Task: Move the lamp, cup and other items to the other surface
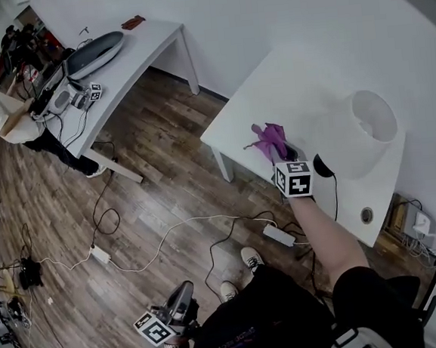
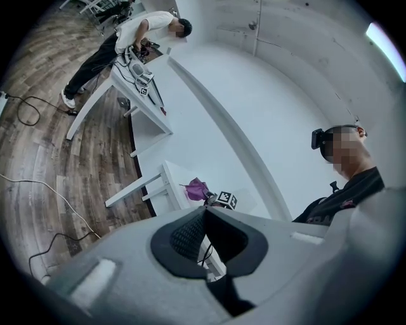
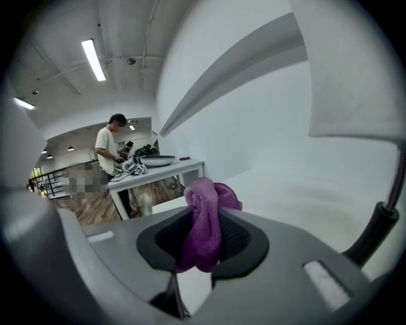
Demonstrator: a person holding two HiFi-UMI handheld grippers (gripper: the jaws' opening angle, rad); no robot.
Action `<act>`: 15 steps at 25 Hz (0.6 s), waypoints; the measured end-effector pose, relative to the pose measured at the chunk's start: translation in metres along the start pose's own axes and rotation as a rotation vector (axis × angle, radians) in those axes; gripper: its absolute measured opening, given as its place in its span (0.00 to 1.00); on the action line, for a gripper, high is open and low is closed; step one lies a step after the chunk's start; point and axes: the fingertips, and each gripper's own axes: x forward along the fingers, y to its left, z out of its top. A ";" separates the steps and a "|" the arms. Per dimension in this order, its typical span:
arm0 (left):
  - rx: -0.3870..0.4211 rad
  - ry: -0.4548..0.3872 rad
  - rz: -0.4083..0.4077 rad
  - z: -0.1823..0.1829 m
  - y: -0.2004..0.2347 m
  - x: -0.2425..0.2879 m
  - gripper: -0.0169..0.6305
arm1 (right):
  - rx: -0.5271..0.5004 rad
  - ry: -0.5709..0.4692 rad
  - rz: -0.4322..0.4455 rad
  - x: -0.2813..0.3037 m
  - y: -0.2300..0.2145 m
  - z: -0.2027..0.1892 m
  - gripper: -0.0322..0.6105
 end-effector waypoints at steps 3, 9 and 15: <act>-0.003 0.011 -0.032 0.004 0.002 -0.008 0.02 | 0.014 -0.033 0.045 -0.025 0.024 0.010 0.18; -0.004 0.052 -0.100 0.008 -0.001 -0.024 0.02 | 0.044 -0.100 0.136 -0.084 0.075 0.027 0.18; -0.004 0.090 -0.173 0.005 -0.002 -0.037 0.02 | 0.066 -0.146 0.232 -0.150 0.125 0.025 0.18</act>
